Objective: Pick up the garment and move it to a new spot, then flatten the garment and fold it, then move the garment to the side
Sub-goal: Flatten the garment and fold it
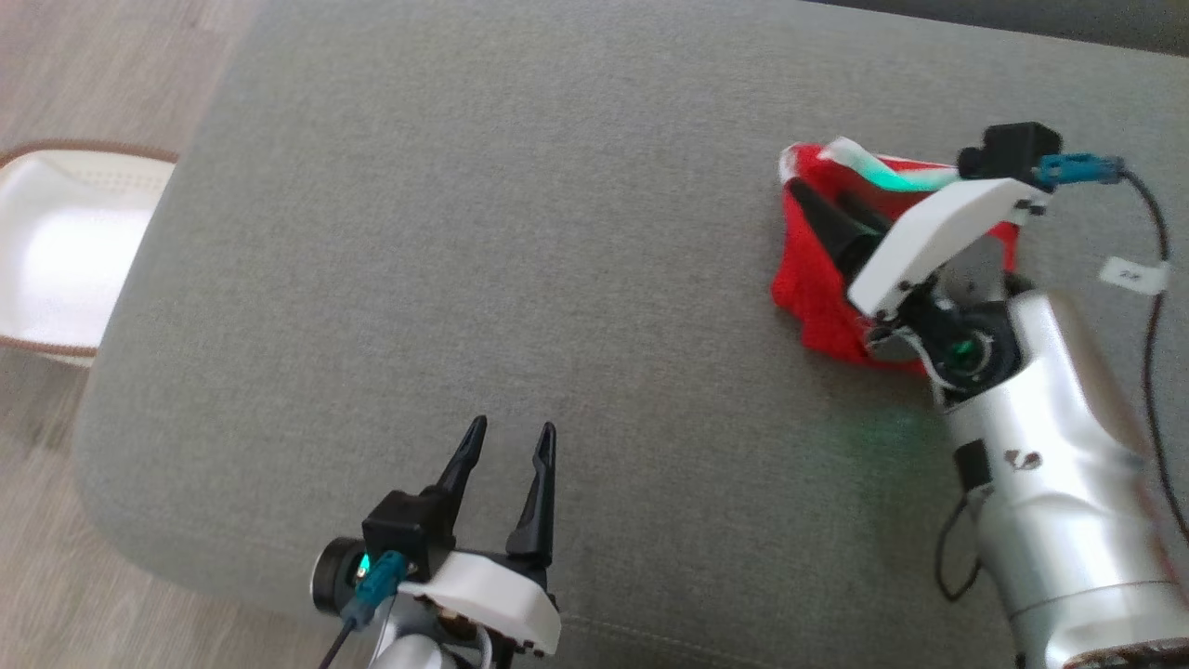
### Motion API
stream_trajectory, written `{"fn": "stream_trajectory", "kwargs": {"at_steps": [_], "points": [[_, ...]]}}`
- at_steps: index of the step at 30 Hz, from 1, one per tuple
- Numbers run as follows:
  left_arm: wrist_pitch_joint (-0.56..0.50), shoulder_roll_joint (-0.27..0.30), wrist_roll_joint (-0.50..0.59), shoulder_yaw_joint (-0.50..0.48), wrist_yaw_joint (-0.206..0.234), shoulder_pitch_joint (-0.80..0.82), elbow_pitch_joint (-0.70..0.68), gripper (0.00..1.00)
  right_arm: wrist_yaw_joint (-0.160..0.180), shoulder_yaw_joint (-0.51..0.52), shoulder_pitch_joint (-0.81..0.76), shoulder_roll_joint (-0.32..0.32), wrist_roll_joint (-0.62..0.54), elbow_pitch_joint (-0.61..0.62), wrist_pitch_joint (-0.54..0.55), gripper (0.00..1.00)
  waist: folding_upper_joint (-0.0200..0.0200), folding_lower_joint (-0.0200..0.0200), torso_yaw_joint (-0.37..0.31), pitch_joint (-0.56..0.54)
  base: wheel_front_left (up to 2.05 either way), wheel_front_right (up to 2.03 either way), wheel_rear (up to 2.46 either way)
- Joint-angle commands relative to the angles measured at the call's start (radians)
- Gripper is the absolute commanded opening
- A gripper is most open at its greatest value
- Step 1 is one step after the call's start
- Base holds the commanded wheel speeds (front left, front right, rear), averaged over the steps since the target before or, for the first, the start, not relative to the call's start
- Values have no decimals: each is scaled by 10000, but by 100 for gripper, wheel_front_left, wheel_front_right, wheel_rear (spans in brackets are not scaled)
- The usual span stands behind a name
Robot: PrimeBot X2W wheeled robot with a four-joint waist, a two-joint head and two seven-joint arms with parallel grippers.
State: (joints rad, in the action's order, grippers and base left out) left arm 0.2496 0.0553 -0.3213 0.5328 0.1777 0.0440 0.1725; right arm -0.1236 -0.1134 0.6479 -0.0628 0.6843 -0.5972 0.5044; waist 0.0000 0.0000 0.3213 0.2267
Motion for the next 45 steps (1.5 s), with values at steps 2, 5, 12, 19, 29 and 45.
{"fn": "stream_trajectory", "kwargs": {"at_steps": [2, 5, 12, 19, 29, 45], "points": [[122, -49, -54, -369, 64, 135, -203, 100, -71, -860, 336, 125, 629, 391, -402, 100, 0, 0, -268, -129, 0, 0, 0], [122, -50, -58, -517, 87, 117, -155, 100, -71, -1532, 58, 125, 1096, 561, -917, 100, 0, 0, -563, -326, 0, 0, 0], [122, -50, 56, -1165, 99, -214, -165, 100, -71, -1972, -1235, -20, -919, 1533, -2618, 100, 0, 0, -1334, -914, 0, 0, 0], [122, -50, 195, -1654, 55, -761, -251, 100, -71, -1011, -3253, -365, -2790, 2919, -3348, 100, 0, 0, -1865, -1445, 0, 0, 0], [122, -50, 659, -2286, -84, -1330, -684, 100, -71, 810, -6057, -300, -5132, 5293, -4467, 100, 0, 0, -2245, -2059, 0, 0, 0], [122, -51, 1242, -3216, -550, -1975, -990, 100, -71, 1857, -8019, 92, -6387, 4976, -6678, 100, 0, 0, -2240, -2597, 0, 0, 0]]}}
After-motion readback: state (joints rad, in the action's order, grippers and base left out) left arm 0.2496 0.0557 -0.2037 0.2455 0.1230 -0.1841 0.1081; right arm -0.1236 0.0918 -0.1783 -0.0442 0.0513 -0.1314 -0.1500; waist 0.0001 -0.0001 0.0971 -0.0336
